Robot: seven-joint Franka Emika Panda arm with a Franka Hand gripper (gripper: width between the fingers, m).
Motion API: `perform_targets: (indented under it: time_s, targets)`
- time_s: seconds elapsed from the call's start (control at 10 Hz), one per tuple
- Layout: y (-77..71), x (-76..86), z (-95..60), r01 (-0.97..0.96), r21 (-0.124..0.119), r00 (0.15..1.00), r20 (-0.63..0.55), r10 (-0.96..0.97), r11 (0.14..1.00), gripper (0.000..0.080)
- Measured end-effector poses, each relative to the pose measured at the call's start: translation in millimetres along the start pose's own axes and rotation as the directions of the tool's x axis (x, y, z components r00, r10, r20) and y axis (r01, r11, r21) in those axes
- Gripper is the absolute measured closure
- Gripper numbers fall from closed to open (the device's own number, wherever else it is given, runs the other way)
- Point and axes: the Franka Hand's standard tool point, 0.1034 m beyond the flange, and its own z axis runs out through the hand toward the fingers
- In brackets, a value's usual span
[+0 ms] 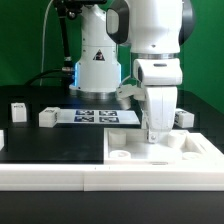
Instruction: Assemble one leg
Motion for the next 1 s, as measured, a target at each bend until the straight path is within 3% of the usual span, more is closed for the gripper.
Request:
perform_targets:
  time_s: [0.1, 0.3, 0.4, 0.5, 0.9, 1.0]
  targets:
    - [0.0, -0.1, 0.0, 0.000, 0.000, 1.000, 0.000, 0.000, 1.000, 0.0555]
    - [0.1, -0.4, 0.0, -0.001, 0.000, 1.000, 0.000, 0.001, 1.000, 0.0282]
    - [0.1, -0.5, 0.0, -0.001, 0.000, 1.000, 0.000, 0.001, 1.000, 0.0282]
    - [0.1, -0.5, 0.0, -0.001, 0.000, 1.000, 0.000, 0.001, 1.000, 0.0175]
    - [0.1, -0.5, -1.0, -0.006, -0.001, 1.000, 0.001, 0.006, 1.000, 0.0151]
    - [-2.0, -0.2, -11.3, -0.035, -0.013, 0.999, 0.004, 0.035, 0.999, 0.0150]
